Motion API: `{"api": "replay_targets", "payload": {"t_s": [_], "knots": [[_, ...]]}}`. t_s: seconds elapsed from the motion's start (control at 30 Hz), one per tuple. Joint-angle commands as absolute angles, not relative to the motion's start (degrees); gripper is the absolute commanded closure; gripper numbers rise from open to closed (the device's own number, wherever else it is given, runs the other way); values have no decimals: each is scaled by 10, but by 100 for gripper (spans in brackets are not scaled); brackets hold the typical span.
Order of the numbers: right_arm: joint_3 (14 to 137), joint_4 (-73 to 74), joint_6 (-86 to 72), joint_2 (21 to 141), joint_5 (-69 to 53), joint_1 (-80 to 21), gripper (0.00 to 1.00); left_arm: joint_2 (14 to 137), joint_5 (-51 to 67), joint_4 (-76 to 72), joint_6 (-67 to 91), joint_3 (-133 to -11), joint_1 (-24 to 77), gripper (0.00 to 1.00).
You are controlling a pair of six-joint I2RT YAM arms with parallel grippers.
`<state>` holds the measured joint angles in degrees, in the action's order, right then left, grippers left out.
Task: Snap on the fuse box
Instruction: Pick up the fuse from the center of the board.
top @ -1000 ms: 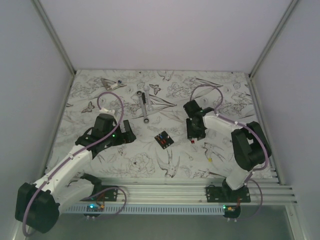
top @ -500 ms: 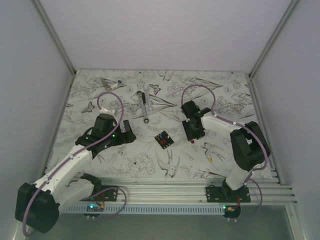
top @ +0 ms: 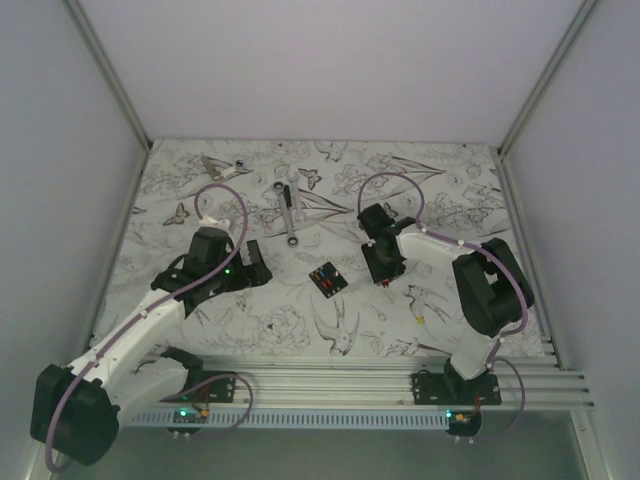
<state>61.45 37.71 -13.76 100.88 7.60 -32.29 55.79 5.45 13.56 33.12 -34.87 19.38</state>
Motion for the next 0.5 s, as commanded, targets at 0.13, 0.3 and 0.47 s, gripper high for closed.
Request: {"api": "replay_targets", "payload": {"t_s": [0.13, 0.3, 0.47], "knots": [[616, 371, -155, 1034, 87, -329, 65, 562, 50, 149, 325, -352, 188, 0], [606, 370, -170, 1019, 96, -330, 71, 564, 49, 149, 327, -352, 189, 0], [604, 357, -183, 991, 92, -331, 74, 565, 56, 149, 331, -355, 189, 0]]}}
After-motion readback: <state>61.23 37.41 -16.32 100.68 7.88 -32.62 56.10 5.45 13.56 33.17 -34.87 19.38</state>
